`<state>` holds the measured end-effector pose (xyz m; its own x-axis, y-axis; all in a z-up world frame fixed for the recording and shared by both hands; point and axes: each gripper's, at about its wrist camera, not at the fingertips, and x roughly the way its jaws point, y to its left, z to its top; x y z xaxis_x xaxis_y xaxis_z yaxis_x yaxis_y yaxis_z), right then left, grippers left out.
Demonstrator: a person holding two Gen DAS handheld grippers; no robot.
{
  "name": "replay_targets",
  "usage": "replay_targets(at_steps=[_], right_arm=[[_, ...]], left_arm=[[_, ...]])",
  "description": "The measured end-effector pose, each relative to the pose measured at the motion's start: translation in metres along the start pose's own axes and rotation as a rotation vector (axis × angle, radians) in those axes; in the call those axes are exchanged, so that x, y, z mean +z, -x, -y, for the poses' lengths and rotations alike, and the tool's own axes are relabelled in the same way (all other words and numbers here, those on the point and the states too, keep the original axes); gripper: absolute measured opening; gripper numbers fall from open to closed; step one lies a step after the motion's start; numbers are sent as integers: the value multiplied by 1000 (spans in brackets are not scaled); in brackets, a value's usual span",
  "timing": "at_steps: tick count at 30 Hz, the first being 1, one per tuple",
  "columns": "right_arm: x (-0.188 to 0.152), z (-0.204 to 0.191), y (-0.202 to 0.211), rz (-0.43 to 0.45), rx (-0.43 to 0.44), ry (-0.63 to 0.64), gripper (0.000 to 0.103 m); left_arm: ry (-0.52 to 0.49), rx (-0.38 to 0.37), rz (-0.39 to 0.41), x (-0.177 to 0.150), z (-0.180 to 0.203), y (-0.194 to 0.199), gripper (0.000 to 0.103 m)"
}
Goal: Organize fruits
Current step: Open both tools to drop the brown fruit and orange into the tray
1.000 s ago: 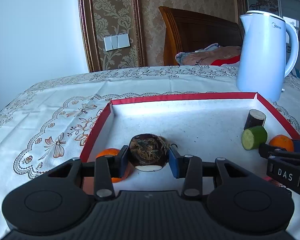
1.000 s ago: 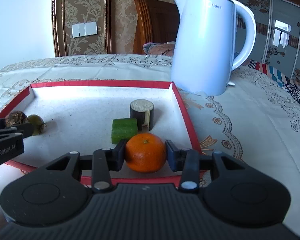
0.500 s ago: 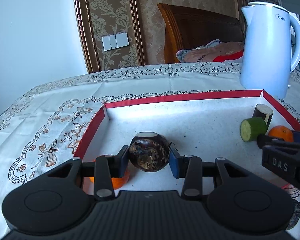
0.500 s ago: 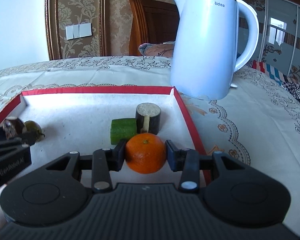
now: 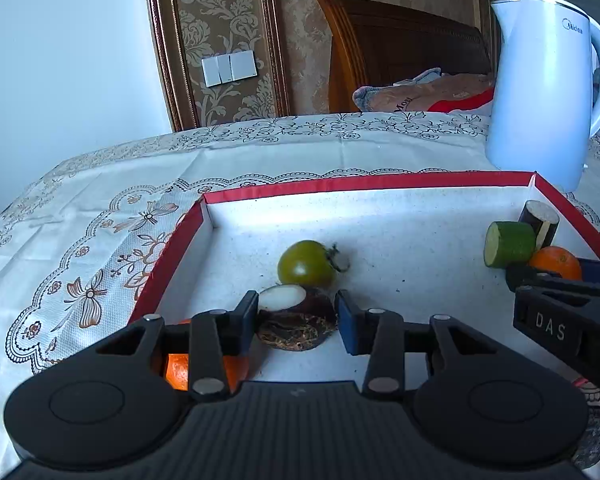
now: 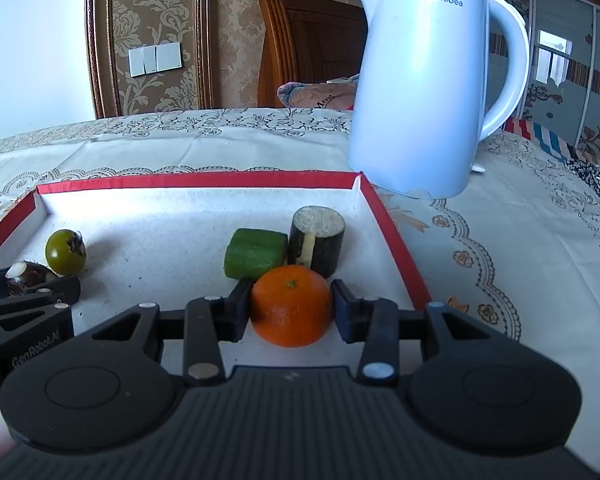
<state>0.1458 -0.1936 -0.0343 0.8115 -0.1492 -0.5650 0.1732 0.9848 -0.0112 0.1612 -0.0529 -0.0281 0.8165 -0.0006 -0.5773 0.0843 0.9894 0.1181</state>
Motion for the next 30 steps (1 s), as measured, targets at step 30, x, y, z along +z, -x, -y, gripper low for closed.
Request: replay_targets(at_steps=[30], right_arm=[[-12, 5, 16, 22, -19, -10, 71]], left_arm=[[-13, -21, 69, -11, -3, 22, 67]])
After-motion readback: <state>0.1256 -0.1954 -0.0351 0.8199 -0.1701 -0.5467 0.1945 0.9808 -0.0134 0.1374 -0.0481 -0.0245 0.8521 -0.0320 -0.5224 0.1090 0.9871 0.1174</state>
